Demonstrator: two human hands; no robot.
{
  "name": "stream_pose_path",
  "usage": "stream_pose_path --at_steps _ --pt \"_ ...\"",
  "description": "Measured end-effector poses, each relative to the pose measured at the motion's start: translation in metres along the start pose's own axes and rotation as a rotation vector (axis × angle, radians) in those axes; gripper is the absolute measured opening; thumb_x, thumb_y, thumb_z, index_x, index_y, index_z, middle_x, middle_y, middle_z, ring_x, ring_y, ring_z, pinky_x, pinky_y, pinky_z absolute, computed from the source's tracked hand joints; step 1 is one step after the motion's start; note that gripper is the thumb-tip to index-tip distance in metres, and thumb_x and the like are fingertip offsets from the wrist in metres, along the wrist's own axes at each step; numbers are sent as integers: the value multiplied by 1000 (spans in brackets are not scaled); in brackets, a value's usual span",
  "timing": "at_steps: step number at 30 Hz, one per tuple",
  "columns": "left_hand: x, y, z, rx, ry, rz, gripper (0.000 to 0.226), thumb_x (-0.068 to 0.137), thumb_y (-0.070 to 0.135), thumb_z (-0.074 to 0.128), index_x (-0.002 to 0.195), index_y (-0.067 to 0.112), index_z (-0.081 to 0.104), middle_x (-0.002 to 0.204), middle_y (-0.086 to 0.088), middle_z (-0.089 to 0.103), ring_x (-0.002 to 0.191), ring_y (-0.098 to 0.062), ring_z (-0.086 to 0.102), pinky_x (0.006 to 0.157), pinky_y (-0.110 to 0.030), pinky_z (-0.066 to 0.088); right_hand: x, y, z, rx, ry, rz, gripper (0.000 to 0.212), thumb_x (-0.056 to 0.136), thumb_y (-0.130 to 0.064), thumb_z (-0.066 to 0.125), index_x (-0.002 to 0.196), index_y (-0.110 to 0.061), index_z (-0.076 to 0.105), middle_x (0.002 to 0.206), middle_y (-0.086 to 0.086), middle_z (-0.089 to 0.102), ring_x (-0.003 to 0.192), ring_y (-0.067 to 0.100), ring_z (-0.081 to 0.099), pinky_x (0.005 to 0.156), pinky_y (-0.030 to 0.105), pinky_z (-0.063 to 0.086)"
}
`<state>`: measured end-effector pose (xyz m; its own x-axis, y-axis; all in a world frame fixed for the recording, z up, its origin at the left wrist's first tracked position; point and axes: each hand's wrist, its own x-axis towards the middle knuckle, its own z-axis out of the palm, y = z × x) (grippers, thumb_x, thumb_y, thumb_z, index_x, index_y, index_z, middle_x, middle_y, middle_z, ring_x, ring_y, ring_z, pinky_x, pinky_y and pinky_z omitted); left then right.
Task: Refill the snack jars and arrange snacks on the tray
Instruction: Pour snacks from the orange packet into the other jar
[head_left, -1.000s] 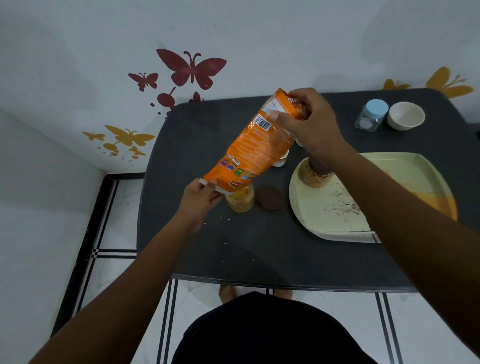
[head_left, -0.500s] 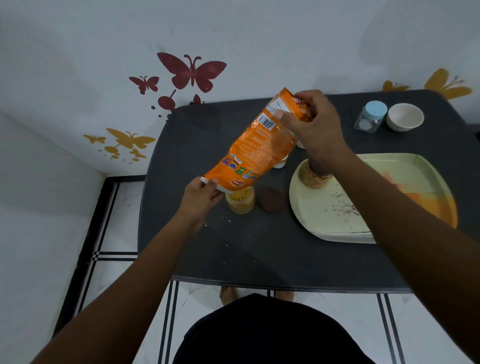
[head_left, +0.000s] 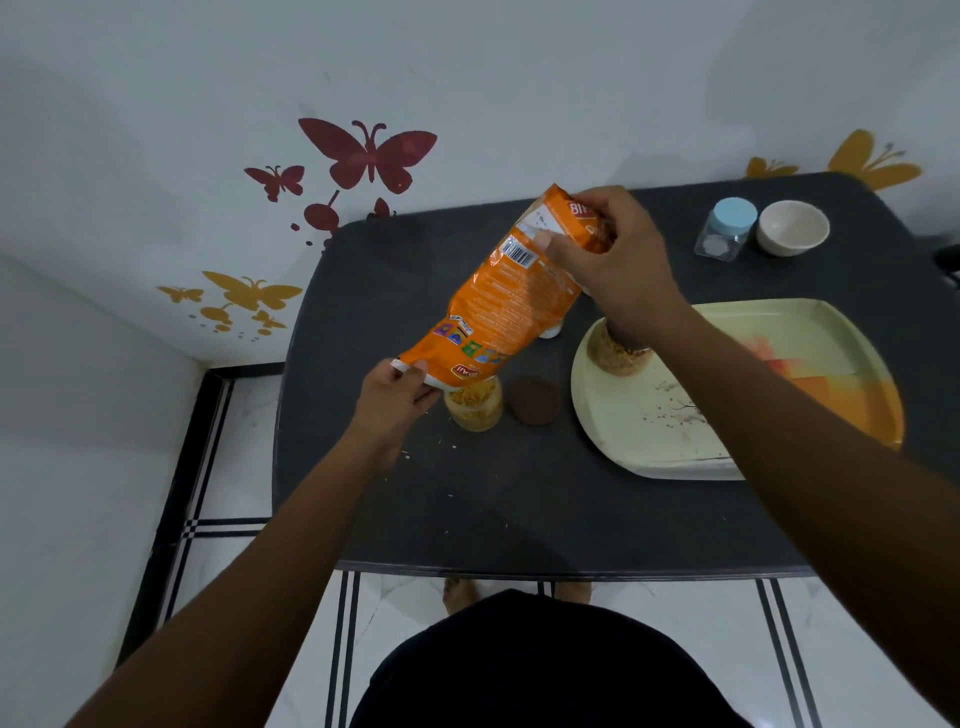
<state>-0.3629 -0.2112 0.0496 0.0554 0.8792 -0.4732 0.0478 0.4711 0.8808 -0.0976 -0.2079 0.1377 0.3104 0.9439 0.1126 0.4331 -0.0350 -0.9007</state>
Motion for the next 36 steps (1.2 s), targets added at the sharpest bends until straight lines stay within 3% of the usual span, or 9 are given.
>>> stream_pose_path --at_steps 7,12,22,27,32,36 --pt "-1 -3 -3 6 -9 12 29 108 20 51 134 7 53 129 -10 68 117 -20 68 93 -32 57 0 1 0 -12 -6 9 60 88 -47 74 137 -20 51 135 -2 55 121 12 56 101 39 55" --pt "-2 -8 -5 22 -1 6 28 108 21 51 132 6 55 129 -10 68 119 -21 67 102 -38 54 1 4 2 3 -8 13 59 88 -47 74 136 -21 52 135 -2 55 120 12 57 100 38 55" --pt "-3 -9 -8 -1 21 28 17 108 20 51 123 14 57 124 -7 69 114 -19 69 90 -30 58 3 9 8 8 -20 34 56 89 -47 73 133 -20 53 132 -1 58 117 12 59 99 39 56" --pt "0 1 -7 39 30 60 16 108 23 52 121 18 59 118 -2 72 109 -15 71 93 -33 58 9 17 5 85 14 83 52 89 -46 73 130 -20 55 128 -2 62 112 12 63 94 38 58" --pt "5 20 -3 119 26 111 24 107 24 53 128 13 59 121 -3 71 105 -13 72 73 -20 59 18 27 -1 137 40 141 51 90 -50 70 129 -22 54 119 -8 61 101 5 64 82 27 57" --pt "9 48 1 164 -1 157 31 105 28 57 134 15 58 122 0 71 108 -15 72 86 -31 60 28 34 -10 271 46 292 53 89 -50 71 130 -23 53 120 -4 65 99 11 69 76 34 61"
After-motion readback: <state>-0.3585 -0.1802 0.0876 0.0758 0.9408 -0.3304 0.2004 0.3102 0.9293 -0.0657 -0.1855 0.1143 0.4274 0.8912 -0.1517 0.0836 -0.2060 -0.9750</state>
